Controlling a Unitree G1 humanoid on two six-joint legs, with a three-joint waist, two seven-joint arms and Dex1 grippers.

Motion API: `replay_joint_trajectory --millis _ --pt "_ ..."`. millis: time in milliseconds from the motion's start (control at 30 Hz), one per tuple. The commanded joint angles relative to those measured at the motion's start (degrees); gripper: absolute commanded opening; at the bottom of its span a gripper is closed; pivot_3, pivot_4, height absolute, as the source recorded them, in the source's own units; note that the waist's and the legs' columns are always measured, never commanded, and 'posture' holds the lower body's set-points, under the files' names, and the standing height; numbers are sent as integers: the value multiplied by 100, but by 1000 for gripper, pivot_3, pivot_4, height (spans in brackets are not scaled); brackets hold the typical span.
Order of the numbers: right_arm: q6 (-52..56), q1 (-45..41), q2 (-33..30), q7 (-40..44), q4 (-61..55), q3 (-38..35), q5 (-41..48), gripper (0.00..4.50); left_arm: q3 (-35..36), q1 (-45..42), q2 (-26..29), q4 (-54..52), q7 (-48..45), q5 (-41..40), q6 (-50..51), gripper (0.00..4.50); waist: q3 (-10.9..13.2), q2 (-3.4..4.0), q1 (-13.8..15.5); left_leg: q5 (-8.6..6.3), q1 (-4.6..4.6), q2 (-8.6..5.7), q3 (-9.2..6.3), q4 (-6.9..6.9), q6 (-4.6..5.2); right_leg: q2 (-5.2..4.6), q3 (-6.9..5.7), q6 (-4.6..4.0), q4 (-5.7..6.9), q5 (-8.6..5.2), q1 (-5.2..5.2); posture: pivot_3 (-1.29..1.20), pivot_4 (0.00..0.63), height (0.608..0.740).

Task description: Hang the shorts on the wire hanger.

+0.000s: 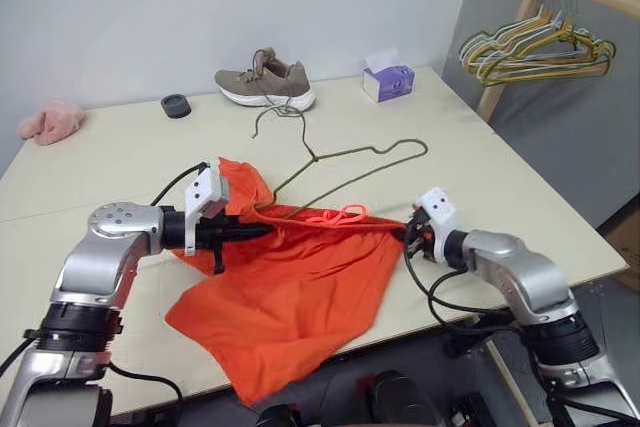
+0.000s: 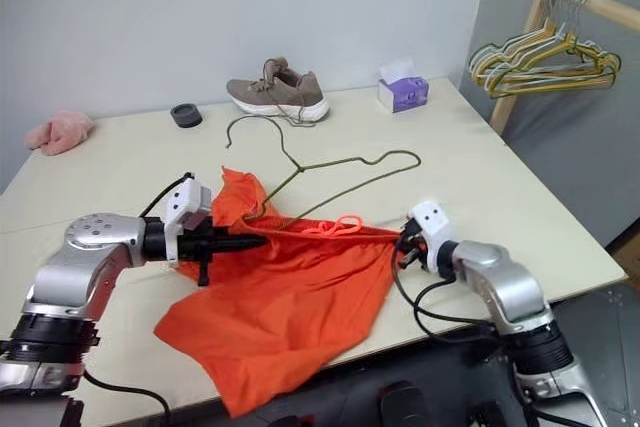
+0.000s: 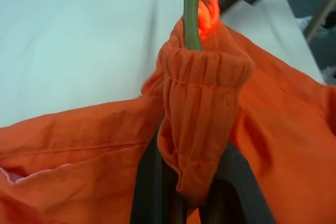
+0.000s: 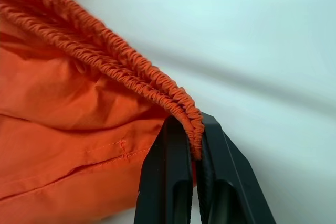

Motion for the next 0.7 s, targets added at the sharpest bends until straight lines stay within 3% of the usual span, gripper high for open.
replay_joint_trajectory --millis 33,700 --pt "-65 -187 -512 226 346 -555 -18 16 342 107 536 -131 -402 -166 77 0 1 1 0 0 0 1 1 0 0 0 1 0 0 0 0 -212 34 740" --pt "105 -24 -1234 648 -417 -686 378 16 -81 27 1039 1022 -467 794 -1178 0 1 1 17 0 -1 4 8 1 0 0 2 0 -3 0 0 -229 40 740"
